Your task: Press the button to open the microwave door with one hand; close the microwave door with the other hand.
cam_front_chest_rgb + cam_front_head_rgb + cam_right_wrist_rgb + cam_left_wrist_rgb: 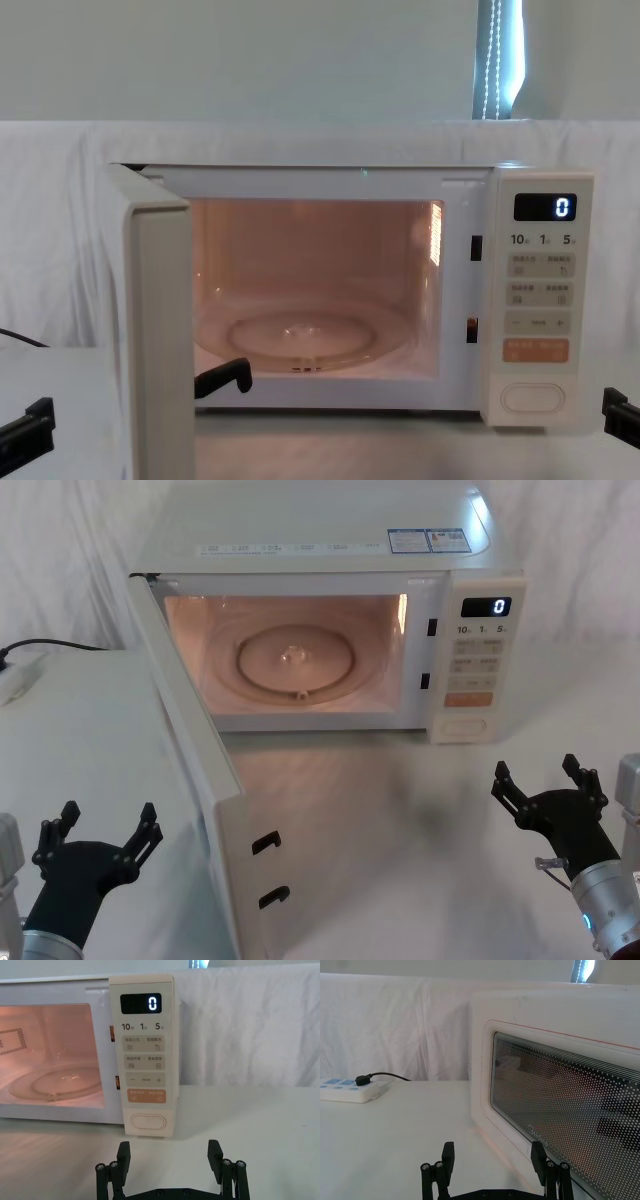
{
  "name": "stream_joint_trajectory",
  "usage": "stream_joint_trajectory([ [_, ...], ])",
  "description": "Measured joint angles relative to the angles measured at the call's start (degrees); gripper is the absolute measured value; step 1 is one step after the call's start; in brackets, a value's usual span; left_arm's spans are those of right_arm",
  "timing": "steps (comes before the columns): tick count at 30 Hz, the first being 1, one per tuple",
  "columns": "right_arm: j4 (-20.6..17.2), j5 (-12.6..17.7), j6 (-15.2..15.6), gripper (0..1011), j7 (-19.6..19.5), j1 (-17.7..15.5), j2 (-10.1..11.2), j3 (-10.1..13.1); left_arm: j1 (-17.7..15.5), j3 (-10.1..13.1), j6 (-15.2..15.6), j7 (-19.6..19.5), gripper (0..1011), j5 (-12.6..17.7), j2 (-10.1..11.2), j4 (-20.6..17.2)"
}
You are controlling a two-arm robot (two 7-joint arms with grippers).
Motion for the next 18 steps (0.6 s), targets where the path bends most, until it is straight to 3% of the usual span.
stream_joint_trajectory([
  [18,0.0,0.0,0.0,1002,0.0,0.0,0.0,0.0,0.0,0.0,0.0,0.0,1001,0.0,0.0,0.0],
])
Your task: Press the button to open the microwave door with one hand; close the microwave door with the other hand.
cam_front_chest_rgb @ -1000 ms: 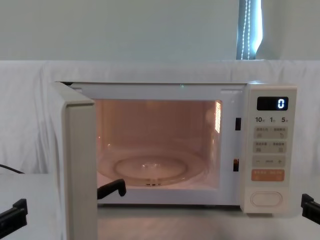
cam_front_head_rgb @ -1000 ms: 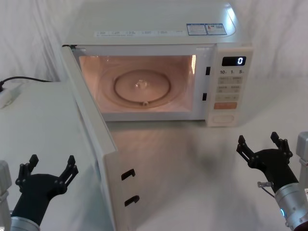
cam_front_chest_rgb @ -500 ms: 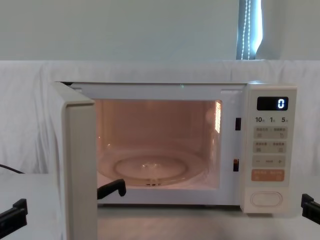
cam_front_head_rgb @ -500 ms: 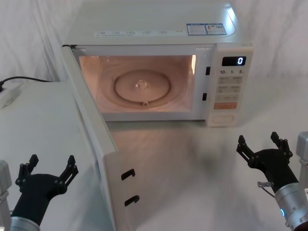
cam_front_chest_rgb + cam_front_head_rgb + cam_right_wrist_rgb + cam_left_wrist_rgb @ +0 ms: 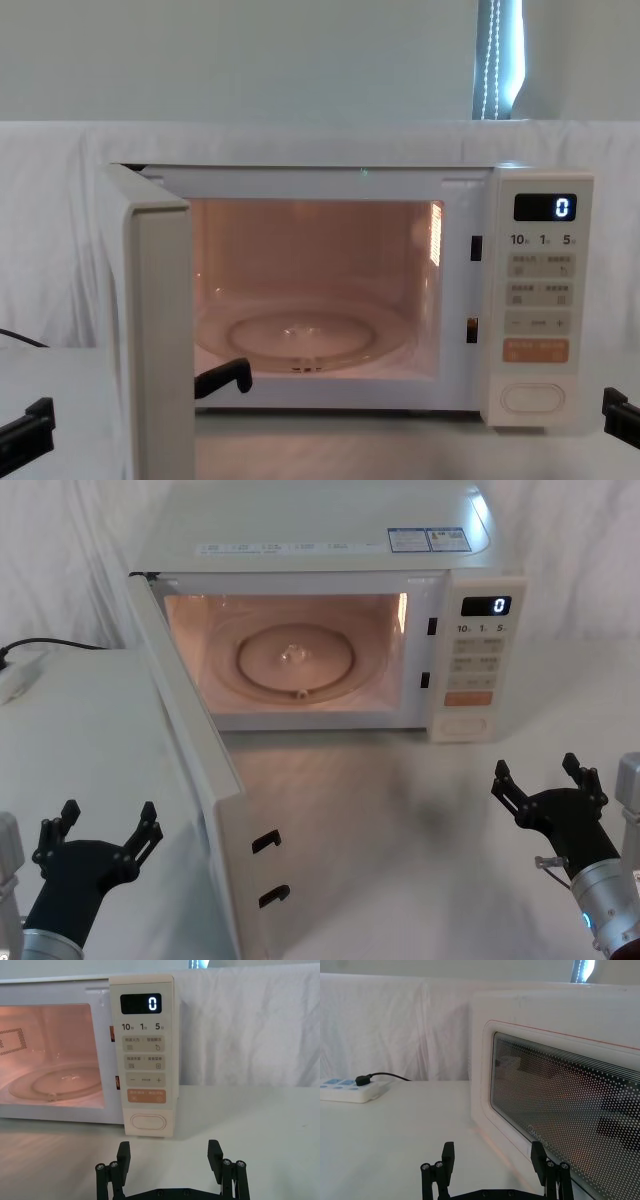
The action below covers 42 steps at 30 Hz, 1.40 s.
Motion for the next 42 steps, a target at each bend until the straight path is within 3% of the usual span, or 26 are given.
stream_joint_trajectory([
  [22,0.0,0.0,0.0,1002,0.0,0.0,0.0,0.0,0.0,0.0,0.0,0.0,979,0.0,0.0,0.0],
  [33,0.0,0.0,0.0,1002,0.0,0.0,0.0,0.0,0.0,0.0,0.0,0.0,734,0.0,0.0,0.0],
  [42,0.0,0.0,0.0,1002,0.0,0.0,0.0,0.01,0.0,0.0,0.0,0.0,416,0.0,0.0,0.0],
])
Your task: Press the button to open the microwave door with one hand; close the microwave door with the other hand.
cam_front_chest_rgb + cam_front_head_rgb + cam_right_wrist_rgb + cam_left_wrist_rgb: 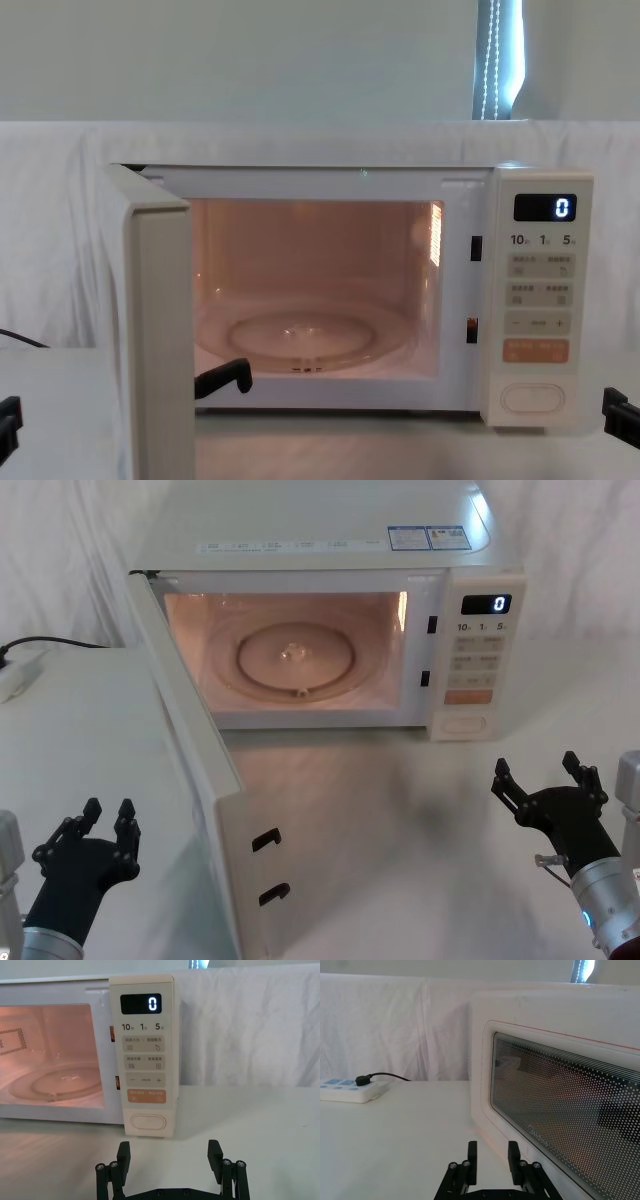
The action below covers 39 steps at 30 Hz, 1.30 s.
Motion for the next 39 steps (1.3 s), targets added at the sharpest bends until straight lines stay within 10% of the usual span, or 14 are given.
stream_joint_trajectory([
  [13,0.0,0.0,0.0,1002,0.0,0.0,0.0,0.0,0.0,0.0,0.0,0.0,5,0.0,0.0,0.0],
  [32,0.0,0.0,0.0,1002,0.0,0.0,0.0,0.0,0.52,-0.61,0.69,-2.54,0,0.07,0.25,-0.99],
  [39,0.0,0.0,0.0,1002,0.0,0.0,0.0,0.0,2.25,-4.05,4.89,-6.67,0,-4.27,1.25,-6.13],
])
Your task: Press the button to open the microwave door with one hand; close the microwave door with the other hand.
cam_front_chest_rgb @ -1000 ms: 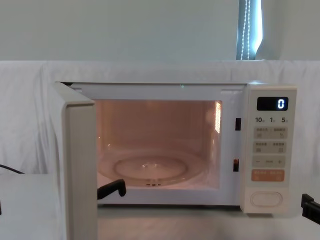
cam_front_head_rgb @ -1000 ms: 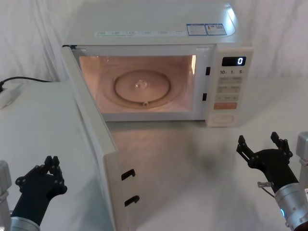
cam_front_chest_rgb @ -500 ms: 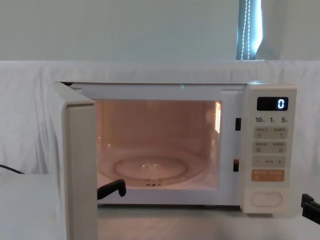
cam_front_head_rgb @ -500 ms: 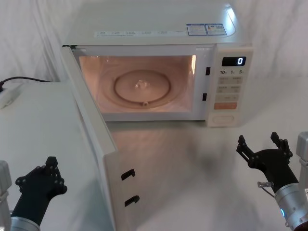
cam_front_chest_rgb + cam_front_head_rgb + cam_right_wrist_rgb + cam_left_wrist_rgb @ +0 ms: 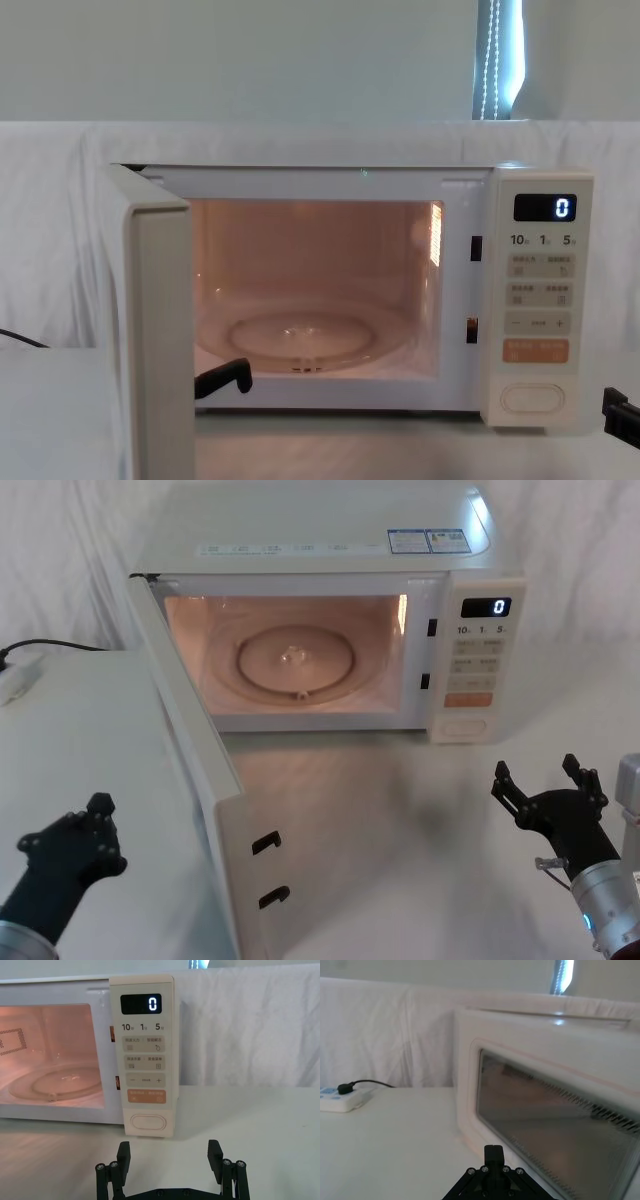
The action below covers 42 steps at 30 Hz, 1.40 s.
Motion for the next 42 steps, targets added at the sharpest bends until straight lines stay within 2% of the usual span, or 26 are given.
stream_joint_trajectory([
  [6,0.0,0.0,0.0,1002,0.0,0.0,0.0,0.0,2.0,-3.49,3.6,-3.15,0,-4.52,2.66,-4.67],
  [10,0.0,0.0,0.0,1002,0.0,0.0,0.0,-0.01,2.75,-6.47,6.14,-5.4,0,-8.53,5.35,-7.63],
  [14,0.0,0.0,0.0,1002,0.0,0.0,0.0,-0.01,2.15,-7.95,8.65,-6.75,0,-11.75,7.03,-9.02],
  [19,0.0,0.0,0.0,1002,0.0,0.0,-0.01,0.0,0.21,-8.3,12.03,-7.95,0,-15.63,8.52,-9.52],
  [26,0.0,0.0,0.0,1002,0.0,0.0,0.0,-0.01,-3.76,-5.67,14.43,-8.77,0,-17.51,10.84,-8.65],
  [31,0.0,0.0,0.0,1002,0.0,0.0,0.0,-0.01,-7.4,-2.41,15.21,-8.6,0,-17.58,12.03,-6.94],
  [42,0.0,0.0,0.0,1002,0.0,0.0,0.0,-0.01,-12.67,2.61,15.63,-7.21,0,-17.52,12.5,-4.17],
])
